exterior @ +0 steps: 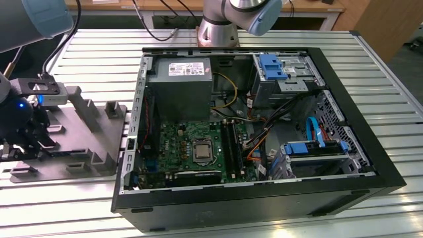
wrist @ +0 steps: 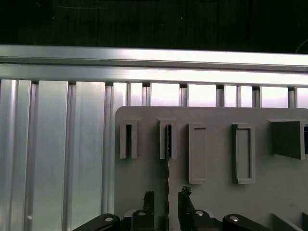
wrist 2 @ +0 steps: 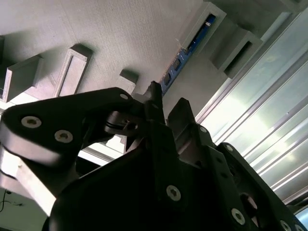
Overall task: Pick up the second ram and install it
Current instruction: 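Pick up the second ram and move it above second insertion slot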
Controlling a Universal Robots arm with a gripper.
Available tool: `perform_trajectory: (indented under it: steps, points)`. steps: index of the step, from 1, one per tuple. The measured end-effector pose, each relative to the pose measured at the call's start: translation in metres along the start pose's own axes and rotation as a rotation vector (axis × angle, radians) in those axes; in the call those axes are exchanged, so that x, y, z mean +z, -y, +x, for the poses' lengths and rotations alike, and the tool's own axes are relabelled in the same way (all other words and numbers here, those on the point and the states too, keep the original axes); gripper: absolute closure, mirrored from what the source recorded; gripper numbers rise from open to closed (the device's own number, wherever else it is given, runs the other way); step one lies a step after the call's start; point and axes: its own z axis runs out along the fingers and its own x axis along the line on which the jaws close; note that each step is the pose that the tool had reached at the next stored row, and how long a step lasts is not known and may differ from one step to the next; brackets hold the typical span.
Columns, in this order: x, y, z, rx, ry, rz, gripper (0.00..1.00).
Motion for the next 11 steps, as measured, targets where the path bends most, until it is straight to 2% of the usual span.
perform_trajectory:
  steps: [1, 2, 11]
  points:
    - [0.0000, 0.0000, 0.0000, 0.000, 0.0000, 0.0000, 0.71]
    - [0.0001, 0.0000, 0.0000, 0.000, 0.0000, 0.0000, 0.64]
    - [0.0085, -0.0030, -0.0006, -0.020, -0.0005, 0.0041, 0.64]
